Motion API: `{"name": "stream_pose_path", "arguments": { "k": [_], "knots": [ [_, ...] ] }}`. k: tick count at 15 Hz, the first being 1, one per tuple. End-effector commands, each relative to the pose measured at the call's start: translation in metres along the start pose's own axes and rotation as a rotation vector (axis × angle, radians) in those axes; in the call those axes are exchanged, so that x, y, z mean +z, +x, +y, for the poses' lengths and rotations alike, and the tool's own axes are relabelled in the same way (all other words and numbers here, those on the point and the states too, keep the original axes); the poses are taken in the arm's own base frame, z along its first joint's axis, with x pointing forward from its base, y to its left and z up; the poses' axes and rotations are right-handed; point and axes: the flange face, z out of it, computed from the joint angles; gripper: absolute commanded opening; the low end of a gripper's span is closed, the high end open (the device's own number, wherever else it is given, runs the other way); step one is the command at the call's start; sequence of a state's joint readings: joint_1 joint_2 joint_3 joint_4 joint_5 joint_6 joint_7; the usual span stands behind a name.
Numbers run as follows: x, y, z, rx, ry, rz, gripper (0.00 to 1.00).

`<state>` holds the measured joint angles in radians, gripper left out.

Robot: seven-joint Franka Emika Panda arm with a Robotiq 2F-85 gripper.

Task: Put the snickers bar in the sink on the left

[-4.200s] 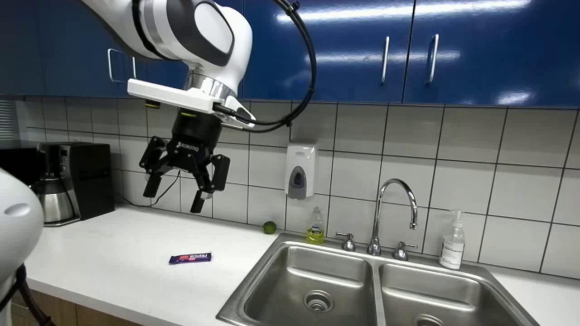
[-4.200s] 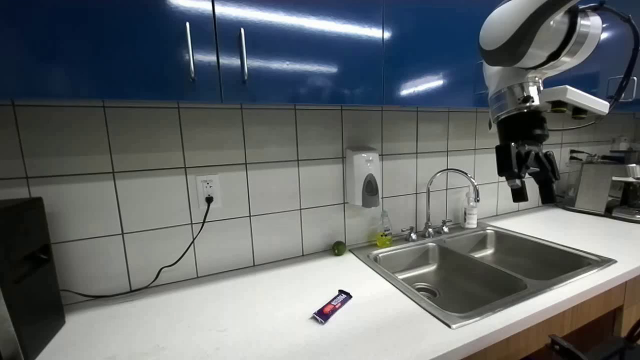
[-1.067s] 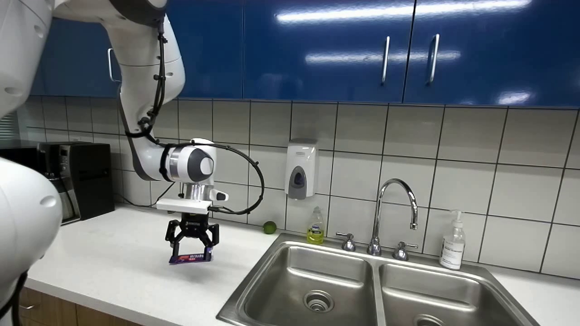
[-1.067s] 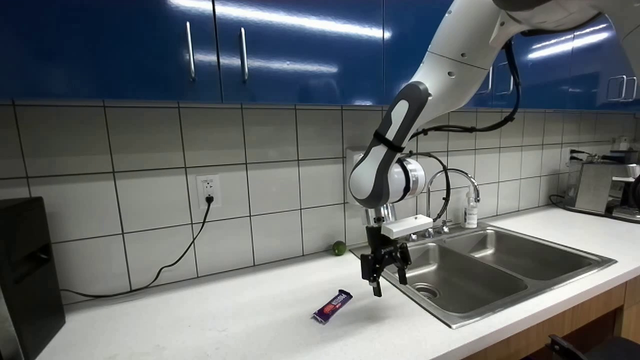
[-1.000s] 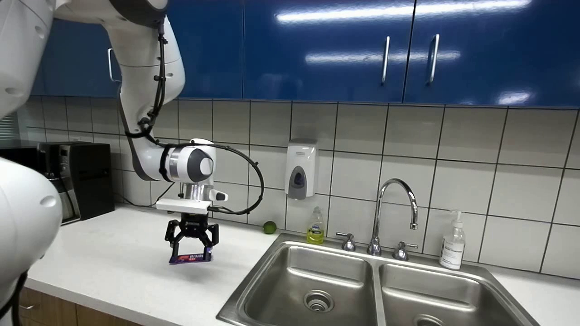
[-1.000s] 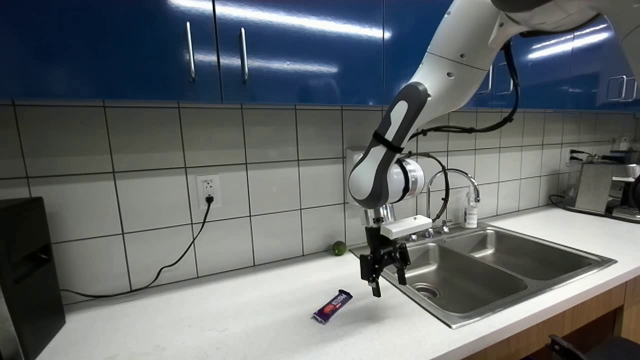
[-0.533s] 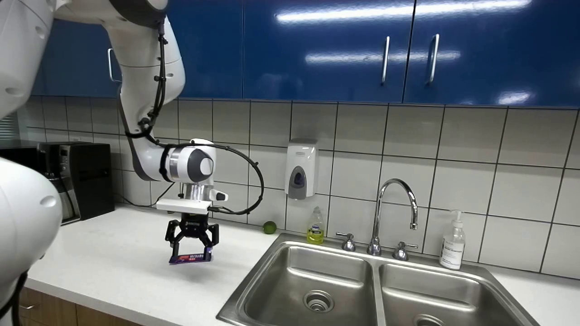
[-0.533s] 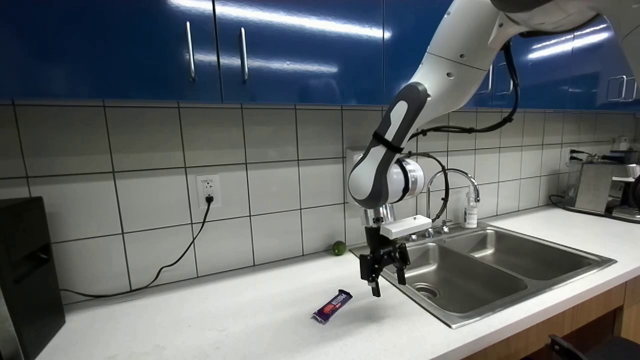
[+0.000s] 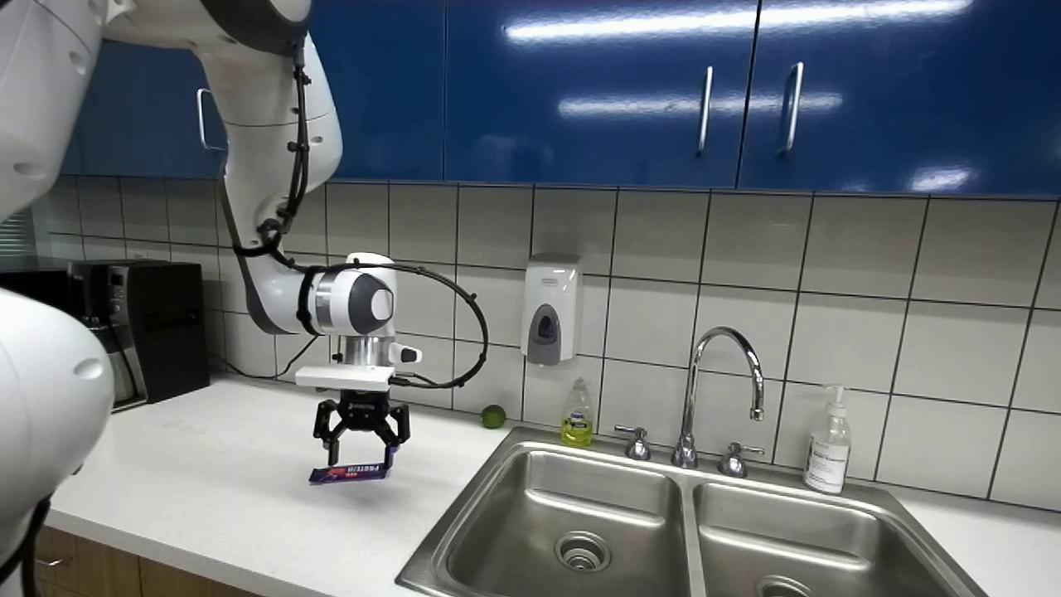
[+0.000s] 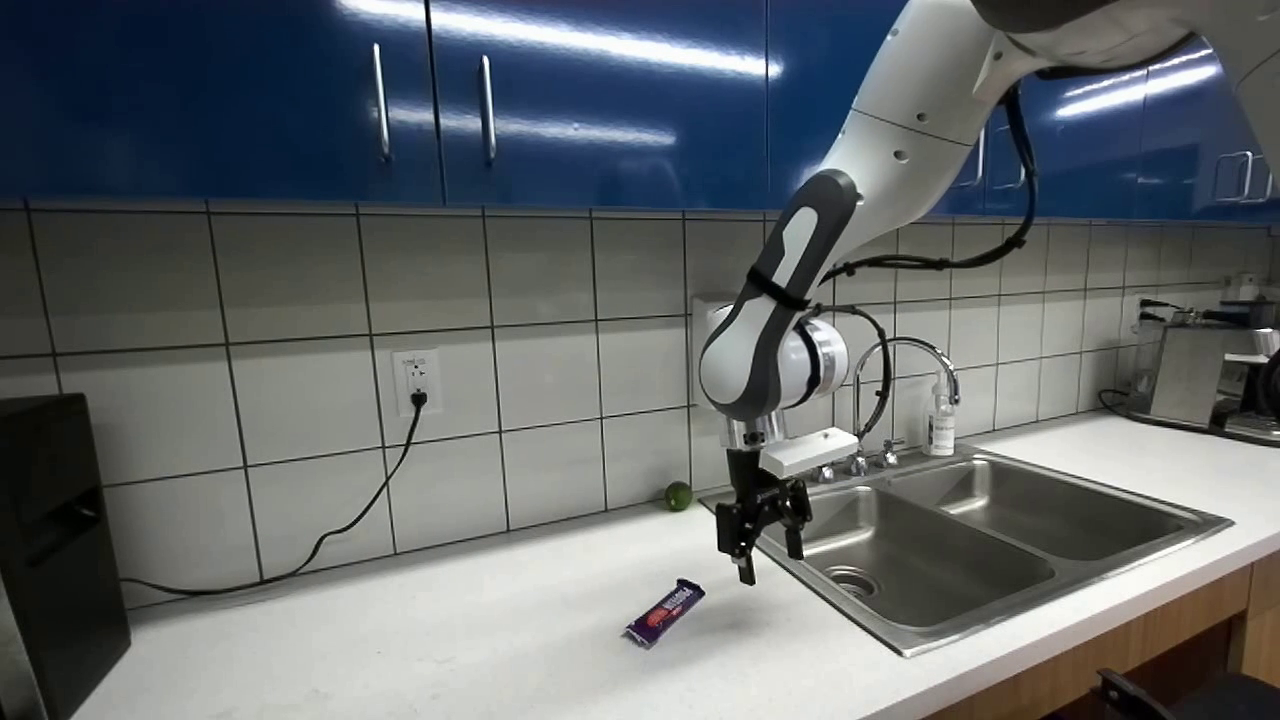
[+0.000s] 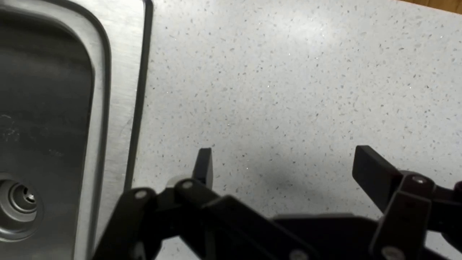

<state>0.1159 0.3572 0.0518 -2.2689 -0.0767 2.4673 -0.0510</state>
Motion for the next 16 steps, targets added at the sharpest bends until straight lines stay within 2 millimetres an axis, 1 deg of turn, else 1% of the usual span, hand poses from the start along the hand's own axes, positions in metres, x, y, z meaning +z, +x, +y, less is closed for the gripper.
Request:
{"name": "stream_pose_path", "arguments": {
  "k": [1, 5, 9, 13, 16],
  "knots": [
    [0.003, 0.018, -0.004, -0.015, -0.036, 0.016, 1.0],
    [0.01, 0.038, -0.012, -0.038, -0.047, 0.016, 1.0],
    [0.018, 0.057, -0.029, -0.052, -0.053, 0.02, 1.0],
    [0.026, 0.072, -0.046, -0.064, -0.057, 0.02, 1.0],
    [0.031, 0.08, -0.053, -0.066, -0.062, 0.02, 1.0]
  ]
}}
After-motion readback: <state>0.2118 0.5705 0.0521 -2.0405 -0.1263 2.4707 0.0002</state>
